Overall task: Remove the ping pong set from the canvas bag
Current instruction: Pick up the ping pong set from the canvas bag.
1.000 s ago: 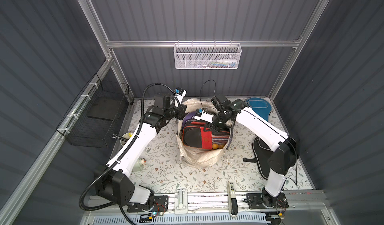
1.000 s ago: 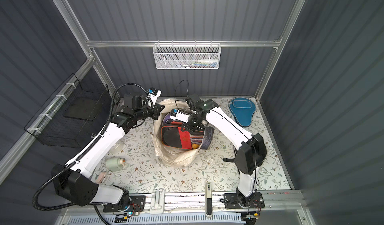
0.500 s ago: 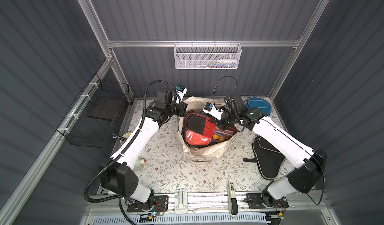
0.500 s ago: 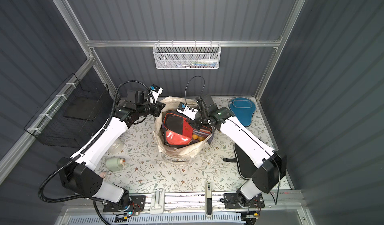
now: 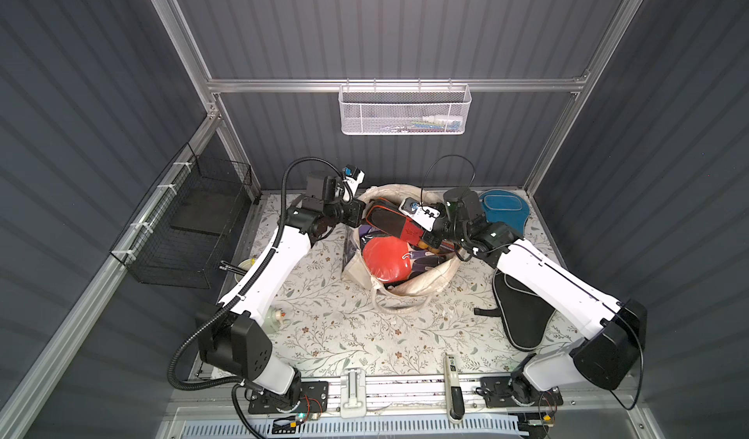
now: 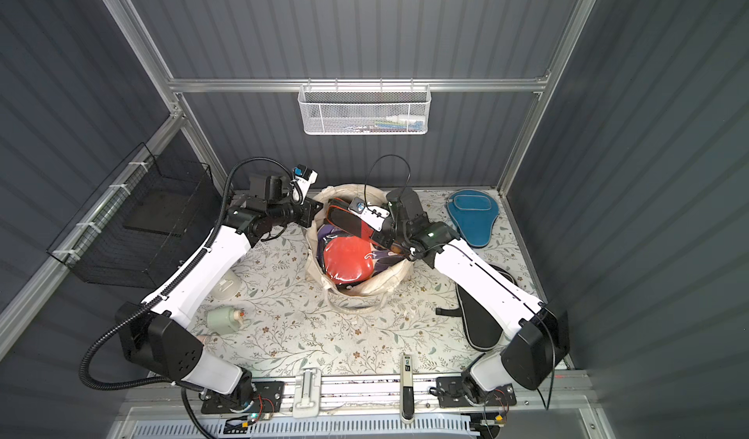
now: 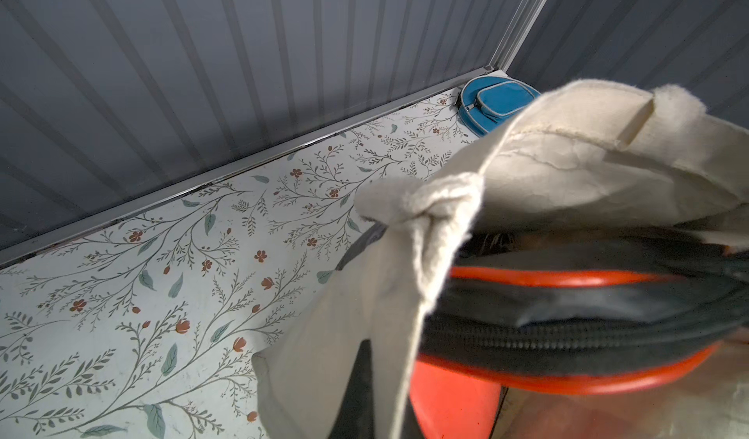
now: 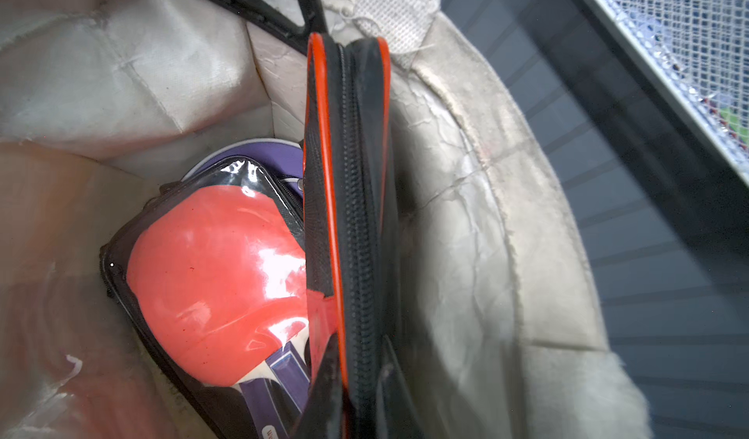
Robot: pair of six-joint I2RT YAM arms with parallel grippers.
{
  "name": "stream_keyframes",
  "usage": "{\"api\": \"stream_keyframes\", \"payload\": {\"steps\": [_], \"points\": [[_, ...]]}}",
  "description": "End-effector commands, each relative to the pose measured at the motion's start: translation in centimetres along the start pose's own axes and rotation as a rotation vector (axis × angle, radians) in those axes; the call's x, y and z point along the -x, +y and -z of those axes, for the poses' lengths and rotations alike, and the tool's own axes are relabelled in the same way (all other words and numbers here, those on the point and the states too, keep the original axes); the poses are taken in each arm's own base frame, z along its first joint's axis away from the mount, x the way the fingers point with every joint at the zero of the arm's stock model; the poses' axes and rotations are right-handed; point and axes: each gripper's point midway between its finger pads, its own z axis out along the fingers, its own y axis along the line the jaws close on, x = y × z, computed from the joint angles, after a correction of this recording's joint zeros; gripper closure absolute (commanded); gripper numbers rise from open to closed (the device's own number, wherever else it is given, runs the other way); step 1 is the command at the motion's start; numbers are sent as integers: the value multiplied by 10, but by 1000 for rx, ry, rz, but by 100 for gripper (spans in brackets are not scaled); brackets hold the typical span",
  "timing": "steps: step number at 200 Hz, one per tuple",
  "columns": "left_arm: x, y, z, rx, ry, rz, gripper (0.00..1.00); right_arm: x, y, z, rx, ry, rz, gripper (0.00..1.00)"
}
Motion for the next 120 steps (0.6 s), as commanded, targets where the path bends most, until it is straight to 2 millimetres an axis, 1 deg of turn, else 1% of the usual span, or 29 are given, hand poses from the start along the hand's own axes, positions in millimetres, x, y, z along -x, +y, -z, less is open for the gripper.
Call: {"api": "stream_keyframes", "payload": {"steps": [1,31,41,49,85,95,109,120], "points": [[15,-5,4,-32,-35,3,100,12,-7,0,-44,-65,-4,87],[15,-6,5,-30,-36,-4,100,-6,15,-13,49,-19,-54,63],[15,-6,6,-28,-40,-5,100,-10,19,-16,66,-1,-64,55],[15,-5,7,-26,-41,-7,100,-15,23,-20,83,19,-70,47],[15,-5,7,-24,-42,-9,100,-24,31,-28,122,57,-93,35],[15,-5,7,-25,-42,-9,100,-26,33,-30,129,64,-95,29],[16,-6,7,-27,-44,-10,100,-29,34,-33,134,80,-98,20],[15,-6,7,-28,-44,-10,100,-32,33,-38,131,97,-101,17]]}}
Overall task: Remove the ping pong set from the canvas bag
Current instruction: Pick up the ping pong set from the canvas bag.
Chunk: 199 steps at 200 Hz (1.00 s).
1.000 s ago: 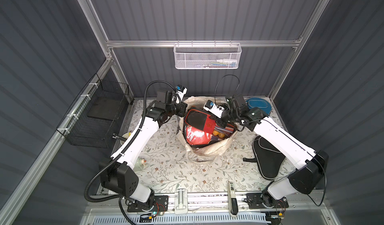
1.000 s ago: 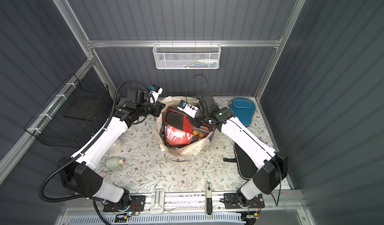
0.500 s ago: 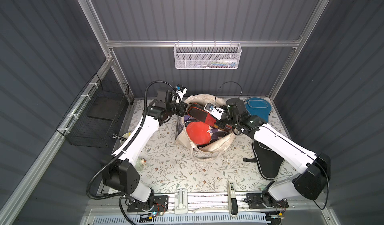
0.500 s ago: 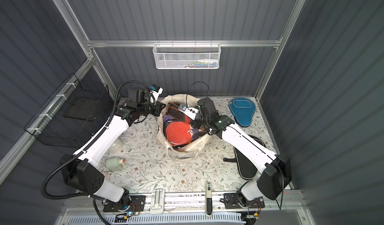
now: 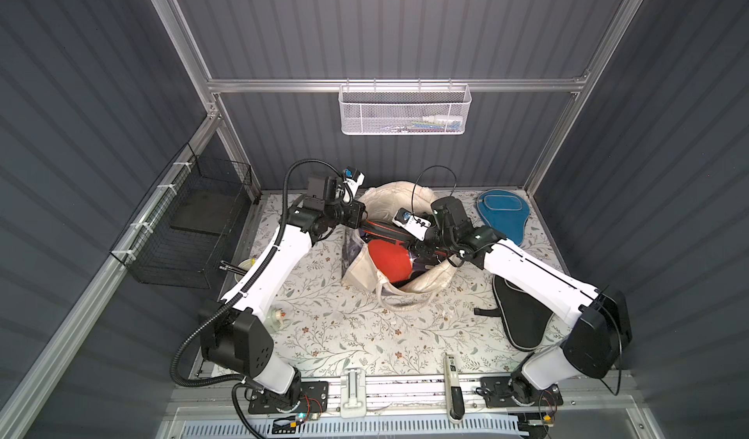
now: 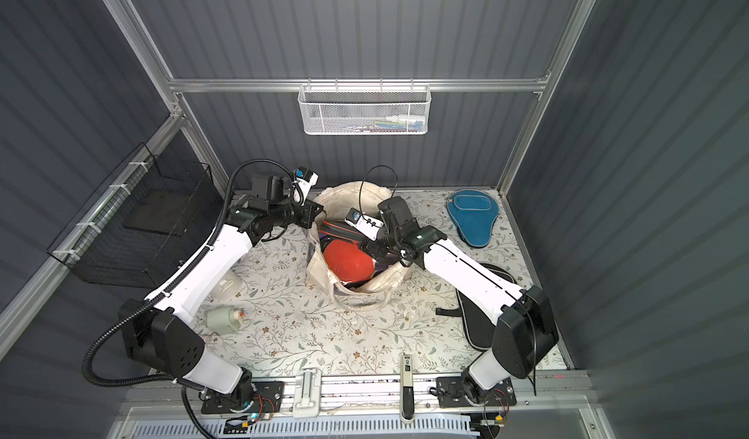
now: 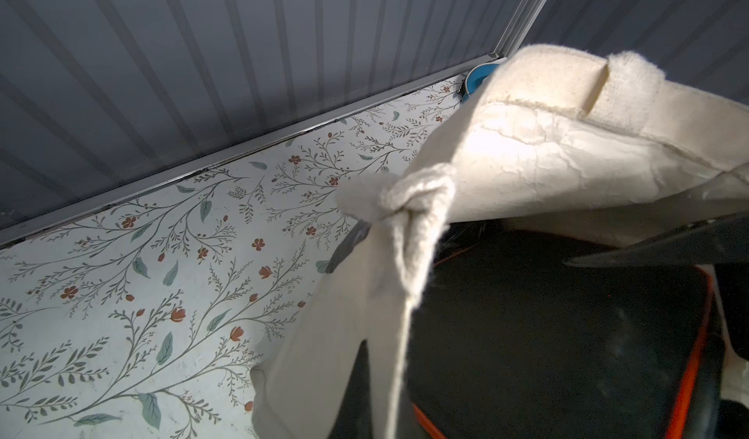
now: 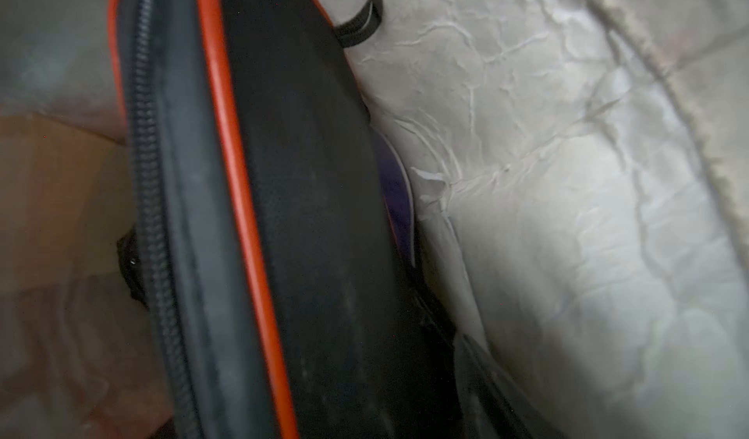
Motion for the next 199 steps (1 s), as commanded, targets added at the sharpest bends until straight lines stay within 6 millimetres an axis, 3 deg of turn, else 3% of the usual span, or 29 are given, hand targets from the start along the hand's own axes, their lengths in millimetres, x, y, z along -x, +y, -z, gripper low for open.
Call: {"api": "stream_keyframes", "payload": {"steps": [1,22,31,62,86,125,128,141,199], "points": [[23,-7,12,-25,-74,-20,100,0,-4,-5,-1,21,-24,16],[23,-8,13,-29,-74,-20,100,2,-10,-10,-14,40,-36,23],[22,-8,13,-30,-75,-23,100,-1,-8,-10,-3,63,-42,34],[20,-8,15,-23,-78,-31,100,17,-15,2,-3,32,-45,78],[17,-7,14,-20,-79,-40,100,37,-22,21,-2,-4,-73,100],[15,-5,12,-10,-113,-81,100,65,-36,62,-32,-92,-144,100],[2,-4,7,-13,-89,-73,100,67,-38,66,-36,-100,-150,100],[0,-3,5,-10,-97,-82,100,76,-42,81,-52,-136,-173,100],[11,-15,10,-61,-198,-132,100,105,-66,151,-117,-308,-290,100]]}}
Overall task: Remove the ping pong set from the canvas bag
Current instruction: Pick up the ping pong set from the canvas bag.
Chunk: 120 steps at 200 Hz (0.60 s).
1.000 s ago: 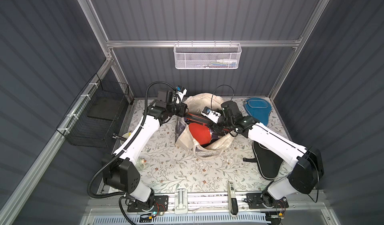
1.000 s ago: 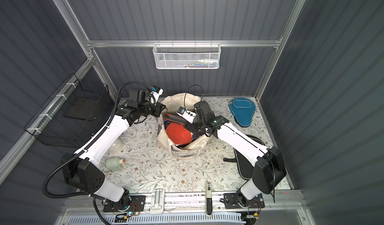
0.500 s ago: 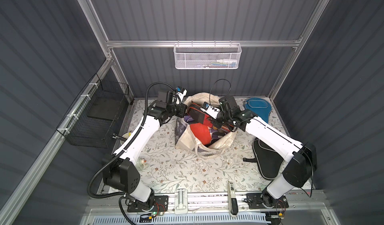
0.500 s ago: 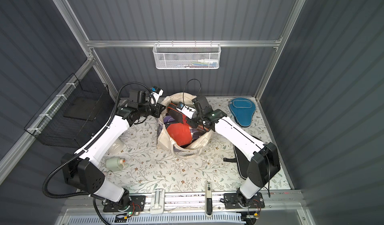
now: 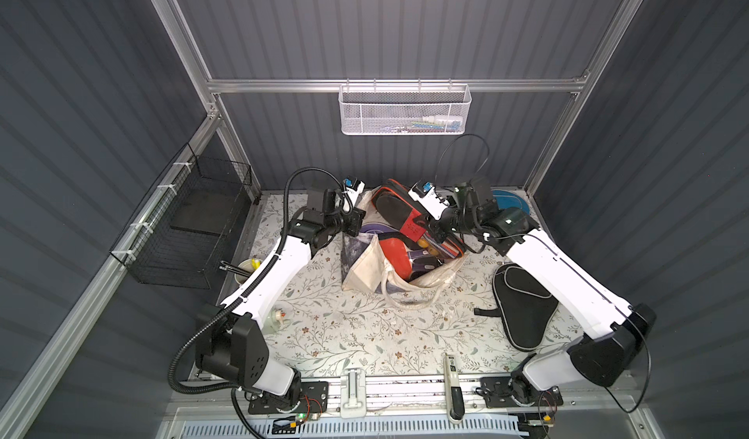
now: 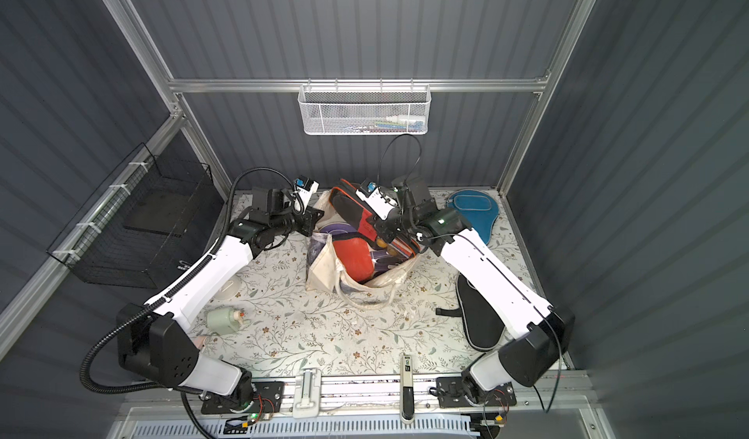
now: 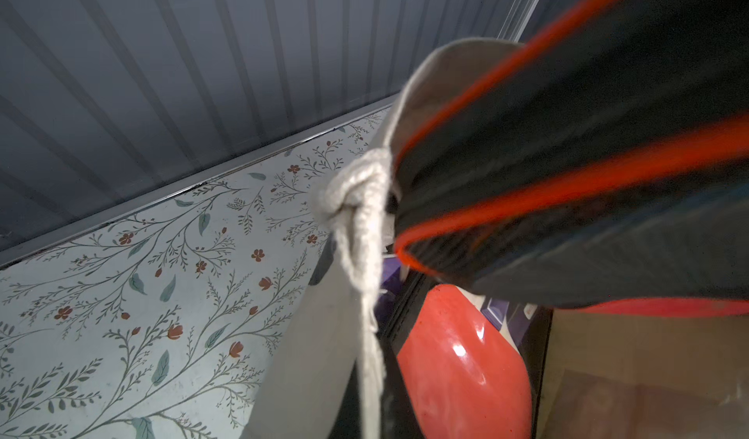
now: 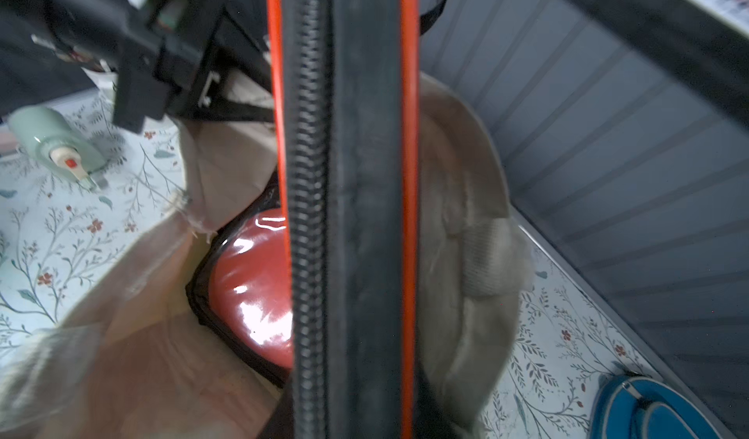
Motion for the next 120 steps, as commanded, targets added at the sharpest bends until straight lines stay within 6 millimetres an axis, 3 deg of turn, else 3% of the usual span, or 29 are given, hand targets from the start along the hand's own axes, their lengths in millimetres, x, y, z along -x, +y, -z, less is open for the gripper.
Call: {"api": "stream_keyframes", "payload": {"steps": [1,52,120], "points": [[30,-13,17,-48,-134,-71,100,58,-18,56,-54,-220,-57,100],[42,-26,30,-103,-202,-98,100,80,-39,105,-81,-361,-190,100],[47,-28,32,-109,-225,-99,100,106,-63,178,-120,-517,-289,100]]}}
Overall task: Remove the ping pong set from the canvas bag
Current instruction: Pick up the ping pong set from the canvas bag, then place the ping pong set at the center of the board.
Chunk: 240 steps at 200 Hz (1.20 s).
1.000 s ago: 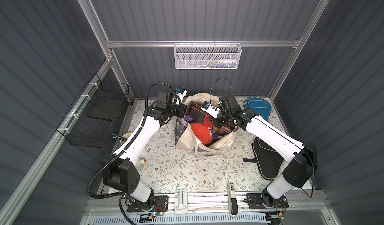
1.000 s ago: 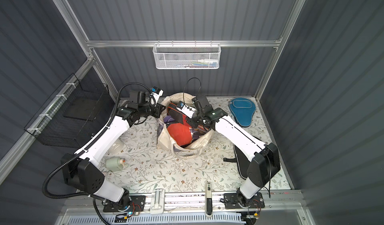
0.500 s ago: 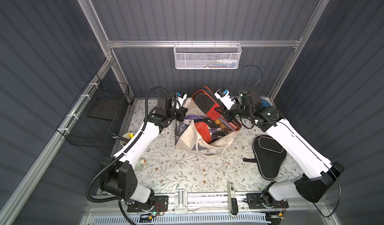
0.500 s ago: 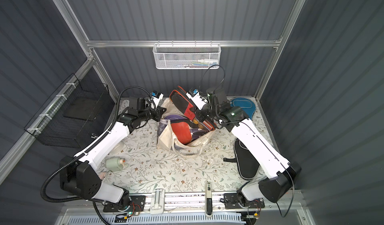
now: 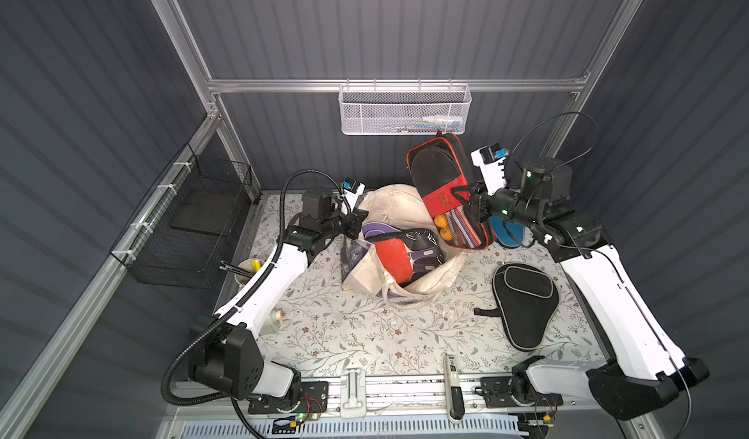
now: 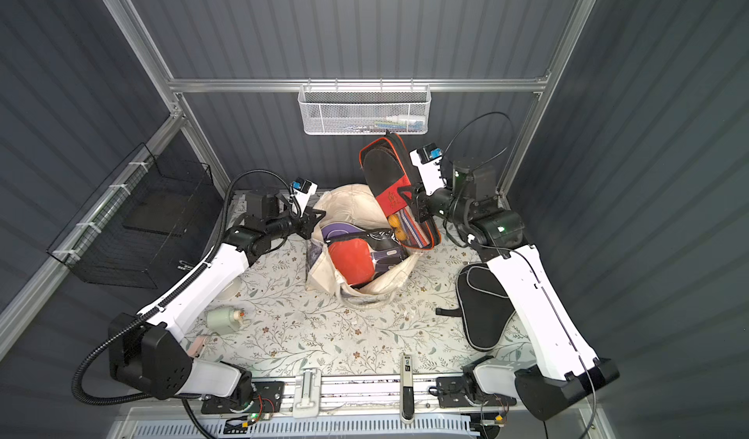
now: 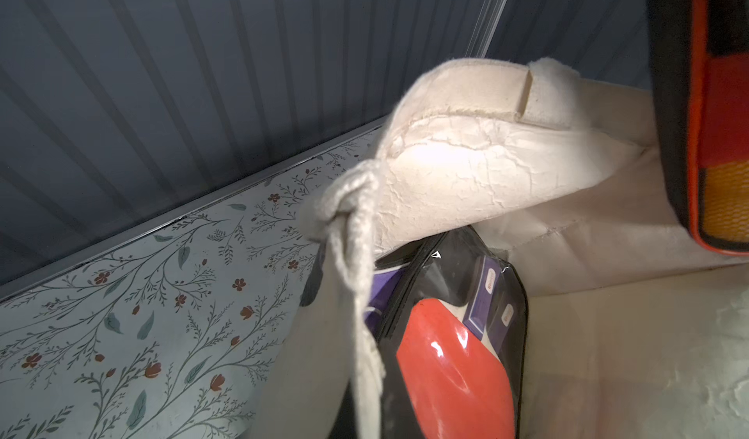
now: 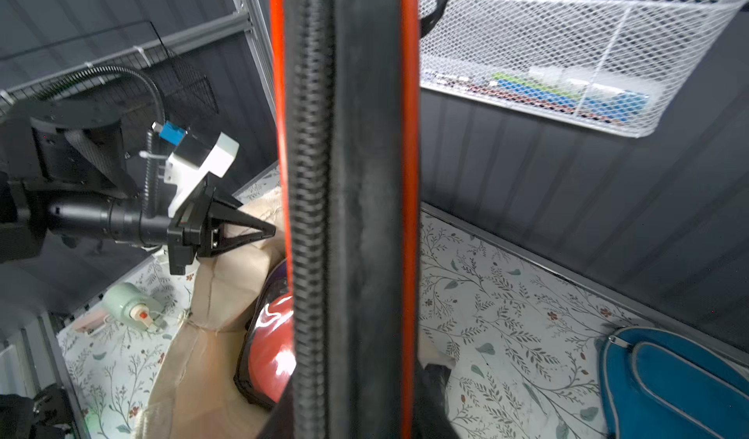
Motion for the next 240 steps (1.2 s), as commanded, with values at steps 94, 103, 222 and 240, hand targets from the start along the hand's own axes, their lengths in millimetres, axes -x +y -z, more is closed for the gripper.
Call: {"api": "stream_keyframes", "payload": {"steps": [94,103,222,240], "points": [[42,-8,12,-23,-146,-59,100,55,-65,97,-244,-254,-75,100],[40,-7,10,-25,-140,-55,100,40,-75,91,-259,-229,-109,100],[27,-5,10,-10,-106,-38,100,-107,-144,6,-256,-57,-412,100],[24,-5,12,-1,-103,-38,100,-122,-154,-15,-226,-37,-456,100]]}}
